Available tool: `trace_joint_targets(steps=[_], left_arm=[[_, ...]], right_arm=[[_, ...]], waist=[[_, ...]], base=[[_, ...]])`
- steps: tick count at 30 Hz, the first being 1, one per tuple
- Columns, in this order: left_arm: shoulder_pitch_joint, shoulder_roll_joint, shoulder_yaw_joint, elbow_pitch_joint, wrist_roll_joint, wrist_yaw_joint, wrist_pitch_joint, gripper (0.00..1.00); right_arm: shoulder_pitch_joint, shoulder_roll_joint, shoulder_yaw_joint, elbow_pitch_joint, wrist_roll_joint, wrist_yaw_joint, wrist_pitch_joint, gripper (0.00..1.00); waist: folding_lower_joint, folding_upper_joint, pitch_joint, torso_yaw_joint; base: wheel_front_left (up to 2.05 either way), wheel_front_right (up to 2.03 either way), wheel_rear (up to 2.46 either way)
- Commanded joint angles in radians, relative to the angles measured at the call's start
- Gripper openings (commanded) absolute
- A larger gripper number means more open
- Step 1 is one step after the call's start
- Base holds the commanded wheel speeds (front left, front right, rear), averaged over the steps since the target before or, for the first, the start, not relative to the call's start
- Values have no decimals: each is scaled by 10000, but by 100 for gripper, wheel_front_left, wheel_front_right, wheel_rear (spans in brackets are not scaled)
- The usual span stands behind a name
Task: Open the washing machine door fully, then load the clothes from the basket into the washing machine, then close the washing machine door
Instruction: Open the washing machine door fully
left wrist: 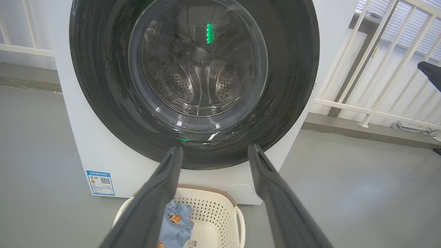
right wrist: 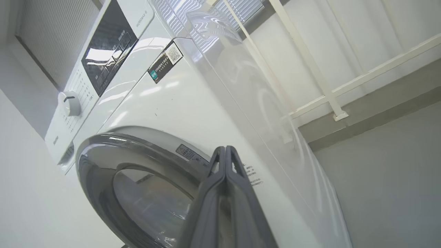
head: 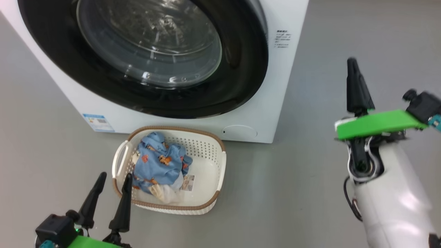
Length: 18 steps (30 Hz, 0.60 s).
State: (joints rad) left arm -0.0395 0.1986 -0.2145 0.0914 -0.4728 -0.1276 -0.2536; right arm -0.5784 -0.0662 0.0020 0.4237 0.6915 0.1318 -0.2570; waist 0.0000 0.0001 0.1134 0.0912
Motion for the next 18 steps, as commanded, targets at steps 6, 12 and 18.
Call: trace_joint_targets(steps=[6,12,18], left_arm=[[-695,370,209,-317,-179,-31,-82,100],[-912,502,162,-394,-298,-31,-82,100],[-1274,643,-70,-465,-456,-31,-82,100]], right_arm=[[-1437,-614,1060,297,3048,-11,422,0],[-2288,-1390,1848,334,4985,-11,1098,0],[-3108,-1817,2360,304,6811,-11,2243,0]], waist=[[0,-1,554,437],[0,-1,977,544],[0,-1,1446,674]], base=[[0,0,0],[0,0,0],[0,0,0]])
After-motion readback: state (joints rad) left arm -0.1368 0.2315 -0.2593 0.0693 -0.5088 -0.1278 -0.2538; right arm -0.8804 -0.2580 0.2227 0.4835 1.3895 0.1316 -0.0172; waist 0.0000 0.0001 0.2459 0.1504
